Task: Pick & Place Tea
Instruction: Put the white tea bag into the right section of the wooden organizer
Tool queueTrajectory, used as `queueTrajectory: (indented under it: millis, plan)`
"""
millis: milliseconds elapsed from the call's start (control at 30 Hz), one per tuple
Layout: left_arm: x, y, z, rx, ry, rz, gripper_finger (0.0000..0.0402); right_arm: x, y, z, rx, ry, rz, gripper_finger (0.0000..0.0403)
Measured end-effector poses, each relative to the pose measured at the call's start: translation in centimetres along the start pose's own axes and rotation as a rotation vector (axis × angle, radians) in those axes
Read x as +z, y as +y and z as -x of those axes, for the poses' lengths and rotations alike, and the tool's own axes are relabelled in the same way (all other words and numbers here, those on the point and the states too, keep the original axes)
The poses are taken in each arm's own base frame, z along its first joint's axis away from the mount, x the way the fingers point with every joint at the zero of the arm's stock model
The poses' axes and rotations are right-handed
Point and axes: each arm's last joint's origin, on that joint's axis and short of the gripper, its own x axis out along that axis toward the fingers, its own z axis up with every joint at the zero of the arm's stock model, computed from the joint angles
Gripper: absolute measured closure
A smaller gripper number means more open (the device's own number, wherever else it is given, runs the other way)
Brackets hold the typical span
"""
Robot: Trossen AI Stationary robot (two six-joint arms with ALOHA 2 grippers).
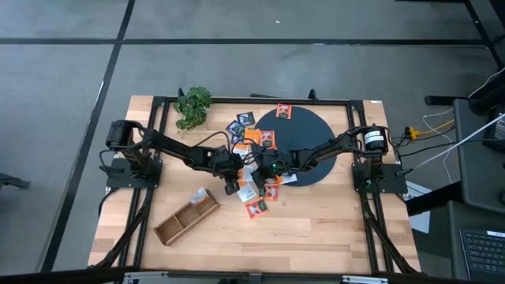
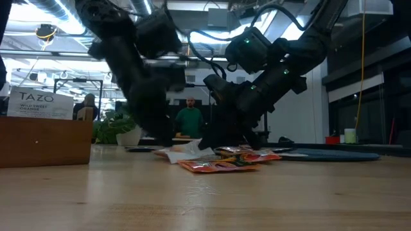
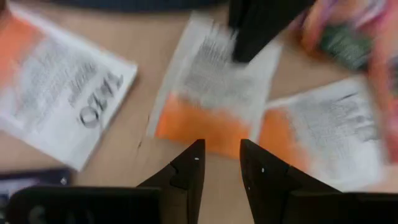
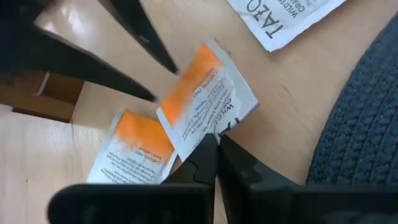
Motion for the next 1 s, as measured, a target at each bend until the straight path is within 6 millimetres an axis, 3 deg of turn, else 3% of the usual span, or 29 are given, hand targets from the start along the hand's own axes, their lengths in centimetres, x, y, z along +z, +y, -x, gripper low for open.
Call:
queueTrajectory:
  millis: [267, 633, 800, 1000]
  plan:
    - [0.6, -0.4, 4.3, -0.025, -0.037, 0.013, 0.0304, 0.4, 0.5, 0.1, 0.053, -0.036, 0.135, 0.0395]
    - [1.5, 0.0, 9.3, -0.066, -0.16, 0.024, 0.0304, 1.7, 1.9, 1.8, 0.119, -0.092, 0.487, 0.0396]
    - [1.7, 0.3, 10.0, -0.112, -0.173, -0.007, 0.0298, 2.1, 2.3, 2.4, 0.145, -0.107, 0.542, 0.0398]
    - [1.6, 0.6, 9.5, -0.141, -0.126, 0.026, 0.0265, 2.2, 2.5, 2.6, 0.172, -0.12, 0.592, 0.0397]
